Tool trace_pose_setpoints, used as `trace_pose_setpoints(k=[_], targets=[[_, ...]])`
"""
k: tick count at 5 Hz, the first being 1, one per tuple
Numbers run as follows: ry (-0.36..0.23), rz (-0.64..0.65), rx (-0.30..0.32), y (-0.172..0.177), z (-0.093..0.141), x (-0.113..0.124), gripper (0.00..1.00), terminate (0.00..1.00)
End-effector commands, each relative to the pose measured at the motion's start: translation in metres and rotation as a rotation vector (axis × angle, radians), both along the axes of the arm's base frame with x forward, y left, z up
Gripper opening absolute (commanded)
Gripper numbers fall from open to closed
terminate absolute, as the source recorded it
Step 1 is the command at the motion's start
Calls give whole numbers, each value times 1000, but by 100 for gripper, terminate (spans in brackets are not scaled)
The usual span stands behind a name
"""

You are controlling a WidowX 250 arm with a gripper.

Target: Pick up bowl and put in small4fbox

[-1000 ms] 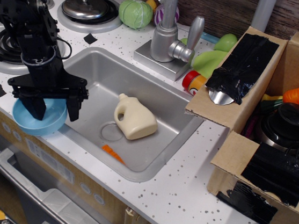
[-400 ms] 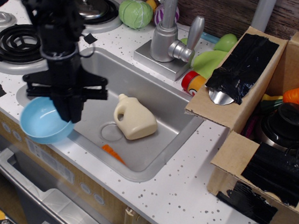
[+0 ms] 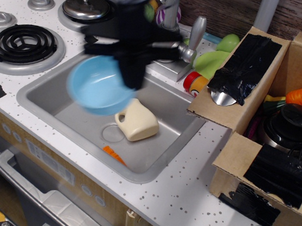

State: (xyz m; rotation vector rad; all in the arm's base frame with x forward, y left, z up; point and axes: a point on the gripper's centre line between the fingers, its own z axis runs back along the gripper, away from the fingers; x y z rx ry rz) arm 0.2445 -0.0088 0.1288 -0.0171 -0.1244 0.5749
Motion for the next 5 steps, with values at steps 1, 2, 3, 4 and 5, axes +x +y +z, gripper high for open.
trace_pose_setpoints(k=[1, 2, 3, 4, 5], targets=[[-70, 29, -22, -75, 72, 28, 0, 0], [-71, 67, -123, -115, 87, 43, 0, 0], [-32, 101, -248, -140, 85, 55, 0, 0], [-83, 147, -326, -147, 75, 65, 0, 0], [-83, 147, -326, -147, 75, 65, 100, 0]])
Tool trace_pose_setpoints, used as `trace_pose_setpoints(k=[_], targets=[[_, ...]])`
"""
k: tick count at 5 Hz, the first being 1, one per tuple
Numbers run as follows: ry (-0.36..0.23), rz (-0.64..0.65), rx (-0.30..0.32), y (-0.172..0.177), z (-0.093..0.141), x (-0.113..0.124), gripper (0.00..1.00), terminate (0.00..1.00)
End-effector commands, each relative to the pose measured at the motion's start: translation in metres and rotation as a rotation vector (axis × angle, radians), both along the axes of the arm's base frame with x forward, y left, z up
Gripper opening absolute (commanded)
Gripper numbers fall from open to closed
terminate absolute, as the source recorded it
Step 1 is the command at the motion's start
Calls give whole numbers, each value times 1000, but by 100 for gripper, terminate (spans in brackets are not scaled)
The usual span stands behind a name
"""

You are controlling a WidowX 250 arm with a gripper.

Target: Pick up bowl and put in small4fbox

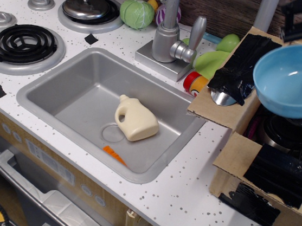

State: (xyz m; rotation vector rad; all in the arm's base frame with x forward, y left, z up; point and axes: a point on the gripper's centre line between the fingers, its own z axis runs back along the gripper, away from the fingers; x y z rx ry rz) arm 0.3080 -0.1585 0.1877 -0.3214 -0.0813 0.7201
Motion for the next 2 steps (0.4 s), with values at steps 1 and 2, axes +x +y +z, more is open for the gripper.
trace_pose_setpoints(k=[1, 2], targets=[[-36, 22, -19, 3, 16, 2, 100, 0], [-36, 22, -19, 3, 16, 2, 100, 100]])
